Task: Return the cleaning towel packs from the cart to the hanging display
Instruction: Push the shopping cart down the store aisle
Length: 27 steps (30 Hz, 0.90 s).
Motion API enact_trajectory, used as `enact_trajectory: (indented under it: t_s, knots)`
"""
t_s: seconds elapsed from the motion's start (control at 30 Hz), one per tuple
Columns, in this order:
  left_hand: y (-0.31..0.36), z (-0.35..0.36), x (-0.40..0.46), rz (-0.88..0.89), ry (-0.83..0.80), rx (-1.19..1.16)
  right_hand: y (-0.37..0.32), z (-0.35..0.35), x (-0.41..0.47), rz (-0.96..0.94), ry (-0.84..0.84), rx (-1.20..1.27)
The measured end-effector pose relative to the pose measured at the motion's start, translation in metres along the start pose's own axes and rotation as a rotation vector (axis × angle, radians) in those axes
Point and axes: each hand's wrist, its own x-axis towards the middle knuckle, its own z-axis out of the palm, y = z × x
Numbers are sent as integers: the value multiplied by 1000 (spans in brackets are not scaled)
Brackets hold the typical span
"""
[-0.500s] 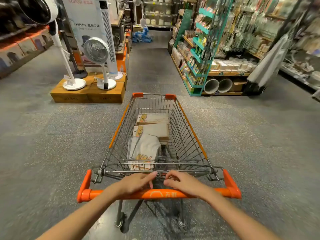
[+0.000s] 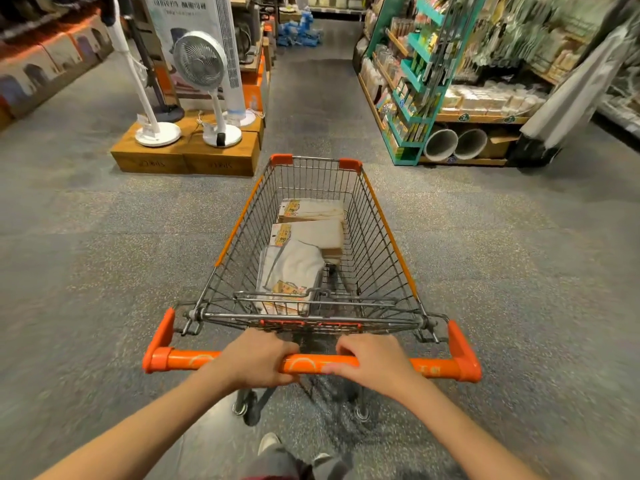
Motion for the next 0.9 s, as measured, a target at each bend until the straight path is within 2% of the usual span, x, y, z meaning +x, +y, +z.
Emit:
enact_trajectory:
  t_s: [0.1, 0.37, 0.67, 0.9]
  knots:
    - [1, 3, -1, -2, 44, -6, 4, 4, -9, -65, 10, -42]
    - [-10, 6, 11, 15, 172, 22, 13, 7, 5, 1, 109, -29]
    - [-35, -7, 51, -45, 278, 105, 40, -9, 54, 7, 145, -128]
    - [-64, -19, 92, -9, 351, 125, 63, -25, 97, -5, 139, -183]
